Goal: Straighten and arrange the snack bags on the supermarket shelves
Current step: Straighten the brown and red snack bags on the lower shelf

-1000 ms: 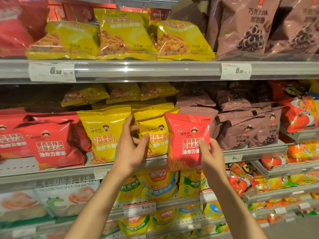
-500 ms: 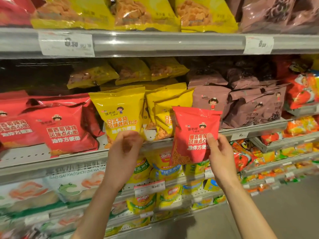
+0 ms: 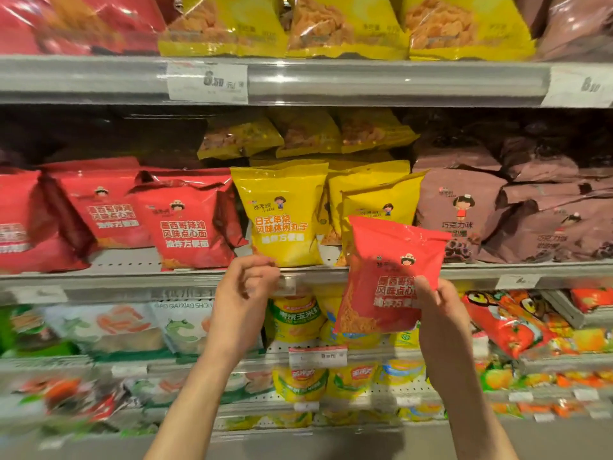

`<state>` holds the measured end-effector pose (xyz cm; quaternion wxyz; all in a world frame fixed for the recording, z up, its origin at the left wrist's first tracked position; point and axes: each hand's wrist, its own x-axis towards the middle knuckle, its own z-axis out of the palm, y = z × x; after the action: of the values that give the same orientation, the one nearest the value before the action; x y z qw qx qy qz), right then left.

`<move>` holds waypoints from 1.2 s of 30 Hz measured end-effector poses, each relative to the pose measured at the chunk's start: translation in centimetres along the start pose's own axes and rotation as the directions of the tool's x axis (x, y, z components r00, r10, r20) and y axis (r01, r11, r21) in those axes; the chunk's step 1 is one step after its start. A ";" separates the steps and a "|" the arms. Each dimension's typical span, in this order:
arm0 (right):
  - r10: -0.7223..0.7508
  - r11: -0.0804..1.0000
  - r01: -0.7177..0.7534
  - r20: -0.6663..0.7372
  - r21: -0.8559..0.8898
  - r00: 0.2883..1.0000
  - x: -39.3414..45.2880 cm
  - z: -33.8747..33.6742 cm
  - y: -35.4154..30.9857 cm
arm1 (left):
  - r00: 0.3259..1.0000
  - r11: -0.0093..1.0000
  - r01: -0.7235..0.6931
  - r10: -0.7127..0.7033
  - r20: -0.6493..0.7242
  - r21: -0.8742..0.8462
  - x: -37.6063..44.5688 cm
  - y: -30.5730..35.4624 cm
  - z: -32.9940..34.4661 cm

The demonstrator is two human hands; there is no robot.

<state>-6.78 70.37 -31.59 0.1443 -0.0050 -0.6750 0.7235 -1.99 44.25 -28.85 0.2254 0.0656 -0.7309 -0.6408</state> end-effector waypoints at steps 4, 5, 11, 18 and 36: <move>-0.024 1.000 0.025 0.059 -0.016 0.998 -0.6 1.5 0.3 | 0.999 1.000 0.022 -0.022 -0.032 -0.002 -0.4 -0.3 -1.4; -0.035 0.999 0.036 0.077 -0.008 0.996 -0.8 1.9 0.3 | 0.999 1.000 0.026 -0.027 -0.046 -0.013 -0.4 -0.5 -1.8; -0.010 0.999 0.002 0.151 0.051 0.988 -1.6 5.8 -0.7 | 0.998 0.998 0.045 -0.047 -0.043 -0.043 0.0 -0.8 -5.2; -0.053 0.996 0.059 0.094 -0.063 0.994 -5.2 13.0 -1.3 | 1.000 0.999 -0.019 0.018 -0.023 -0.041 1.9 -1.9 -13.0; -0.160 0.985 0.166 0.117 -0.041 0.980 -12.5 37.3 -3.9 | 0.855 0.629 -0.404 0.518 0.029 0.664 7.7 -2.2 -35.0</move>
<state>-1.58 31.45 -26.81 0.1646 0.0875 -0.6984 0.6910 5.22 9.15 -26.35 0.4045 0.0023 -0.8768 -0.2600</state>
